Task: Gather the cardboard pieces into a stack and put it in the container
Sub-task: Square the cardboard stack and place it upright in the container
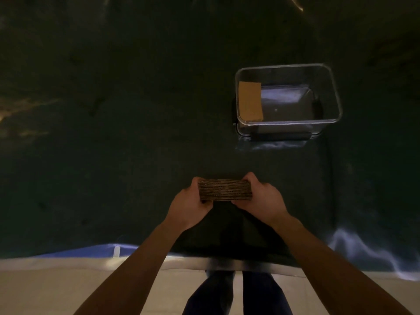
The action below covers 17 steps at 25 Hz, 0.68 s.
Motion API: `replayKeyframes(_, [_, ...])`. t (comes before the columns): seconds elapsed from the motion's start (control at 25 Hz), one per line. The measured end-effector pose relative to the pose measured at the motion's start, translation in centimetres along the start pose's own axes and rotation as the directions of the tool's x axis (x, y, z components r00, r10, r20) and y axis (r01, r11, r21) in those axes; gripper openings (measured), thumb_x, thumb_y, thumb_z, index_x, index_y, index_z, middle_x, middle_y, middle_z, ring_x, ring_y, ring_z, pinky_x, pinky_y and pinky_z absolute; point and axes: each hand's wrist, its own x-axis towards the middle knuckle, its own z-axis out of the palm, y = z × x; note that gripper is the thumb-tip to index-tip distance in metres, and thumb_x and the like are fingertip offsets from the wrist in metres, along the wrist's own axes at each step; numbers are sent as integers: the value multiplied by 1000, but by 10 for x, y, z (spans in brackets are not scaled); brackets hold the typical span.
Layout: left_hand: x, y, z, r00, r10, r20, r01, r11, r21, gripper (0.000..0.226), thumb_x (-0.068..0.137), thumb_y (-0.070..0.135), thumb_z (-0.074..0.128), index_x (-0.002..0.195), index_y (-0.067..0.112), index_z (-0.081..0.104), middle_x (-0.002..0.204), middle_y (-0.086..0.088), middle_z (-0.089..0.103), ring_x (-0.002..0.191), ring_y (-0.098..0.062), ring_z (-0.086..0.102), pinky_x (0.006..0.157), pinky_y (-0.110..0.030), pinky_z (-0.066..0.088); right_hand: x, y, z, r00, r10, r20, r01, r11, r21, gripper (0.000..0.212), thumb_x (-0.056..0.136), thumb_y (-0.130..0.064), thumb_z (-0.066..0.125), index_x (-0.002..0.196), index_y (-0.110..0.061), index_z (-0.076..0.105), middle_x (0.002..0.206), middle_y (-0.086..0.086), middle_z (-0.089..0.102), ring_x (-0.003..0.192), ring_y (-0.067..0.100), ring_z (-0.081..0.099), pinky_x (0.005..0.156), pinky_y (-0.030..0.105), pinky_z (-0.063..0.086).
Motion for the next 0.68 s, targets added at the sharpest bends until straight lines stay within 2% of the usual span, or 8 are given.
replayKeyframes(0.12, [3,-2,-4,999,-15,-41,13,998,-57,43,81,30,71,113,39,43,86,17,66,78,3,64,63,-14,48,3,1,-1,997,-45,-56,45,999,2,44,76,-52,72,102,-37,40,79,-16,60,67,3,62,59,25,52])
replayKeyframes(0.2, [3,-3,-4,1000,-10,-27,9,998,-56,44,82,31,72,116,37,45,91,15,68,81,0,66,68,-21,53,5,1,-4,999,-29,-31,29,999,18,44,76,-50,73,101,-42,38,80,-17,61,70,0,62,60,22,50])
replayKeyframes(0.32, [1,-2,0,1000,-13,-8,14,1000,25,45,84,35,71,122,29,48,97,10,70,86,-10,68,74,-31,56,5,3,-5,999,31,38,-32,999,7,46,76,-48,75,110,-36,46,93,-10,70,83,11,69,73,35,58])
replayKeyframes(0.48, [2,-6,-1,996,25,-89,-23,1000,20,48,81,39,71,122,36,46,87,19,65,76,-2,63,59,-15,45,6,3,-7,1000,-13,-27,14,1000,27,51,75,-51,75,114,-36,45,96,-9,71,82,10,69,74,36,59])
replayKeyframes(0.6, [2,-7,3,999,2,-42,2,995,104,49,84,41,70,126,31,47,96,14,67,80,-8,64,57,-14,39,5,3,-8,998,16,63,-17,1000,12,50,76,-48,75,116,-33,48,99,-9,70,88,12,68,78,38,58])
replayKeyframes(0.68, [2,-8,3,997,9,-73,-6,999,46,49,82,42,69,124,32,47,92,17,64,80,-8,65,60,-18,43,7,2,-10,1000,-12,15,12,1000,9,47,76,-51,74,112,-36,48,87,-16,65,77,4,64,68,29,55])
